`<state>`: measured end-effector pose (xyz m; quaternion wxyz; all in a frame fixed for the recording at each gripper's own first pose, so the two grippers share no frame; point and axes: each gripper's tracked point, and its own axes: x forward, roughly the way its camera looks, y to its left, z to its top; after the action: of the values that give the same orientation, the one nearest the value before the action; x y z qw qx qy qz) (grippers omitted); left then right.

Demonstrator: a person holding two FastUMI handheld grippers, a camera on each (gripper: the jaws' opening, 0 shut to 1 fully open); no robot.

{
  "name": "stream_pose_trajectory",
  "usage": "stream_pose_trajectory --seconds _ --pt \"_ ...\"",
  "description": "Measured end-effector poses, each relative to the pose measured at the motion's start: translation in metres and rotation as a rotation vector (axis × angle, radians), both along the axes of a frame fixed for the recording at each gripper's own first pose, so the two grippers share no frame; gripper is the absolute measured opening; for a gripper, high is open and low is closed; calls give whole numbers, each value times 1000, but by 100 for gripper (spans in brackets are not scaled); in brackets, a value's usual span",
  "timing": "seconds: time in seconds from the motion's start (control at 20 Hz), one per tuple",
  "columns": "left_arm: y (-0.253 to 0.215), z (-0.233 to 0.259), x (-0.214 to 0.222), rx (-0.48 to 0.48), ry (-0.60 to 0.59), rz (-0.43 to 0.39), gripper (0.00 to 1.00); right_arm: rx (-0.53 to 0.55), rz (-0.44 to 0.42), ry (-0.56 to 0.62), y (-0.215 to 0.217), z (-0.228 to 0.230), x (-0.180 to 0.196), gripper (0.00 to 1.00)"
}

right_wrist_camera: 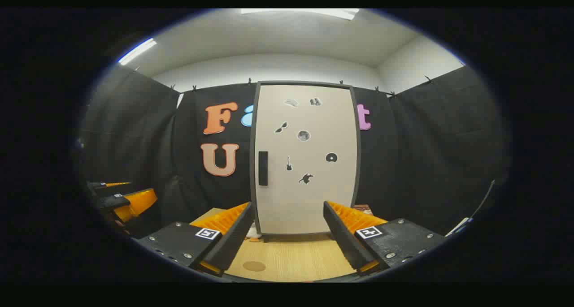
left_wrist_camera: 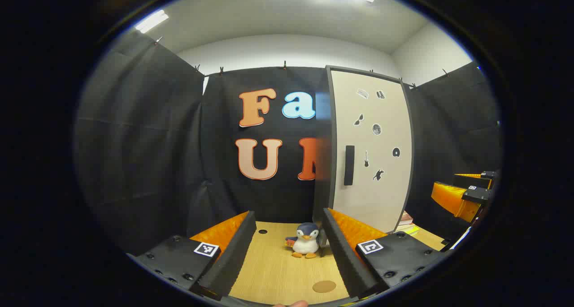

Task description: Open the cabinet door with the right hand, grasp the bottle in the cabinet with the left hand and place it on the coaster, then close the cabinet door with the right hand.

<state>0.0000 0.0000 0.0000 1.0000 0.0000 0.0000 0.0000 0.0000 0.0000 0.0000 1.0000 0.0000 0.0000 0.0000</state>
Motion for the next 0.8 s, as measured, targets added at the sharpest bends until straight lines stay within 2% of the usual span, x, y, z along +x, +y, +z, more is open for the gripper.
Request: stream_pose_trajectory --seconds 0.75,0.8 --pt "10 -7 16 20 -1 -11 96 17 -11 4 3 -2 10 96" --pt "10 -10 18 17 2 -15 96 15 -13 6 5 -3 10 94"
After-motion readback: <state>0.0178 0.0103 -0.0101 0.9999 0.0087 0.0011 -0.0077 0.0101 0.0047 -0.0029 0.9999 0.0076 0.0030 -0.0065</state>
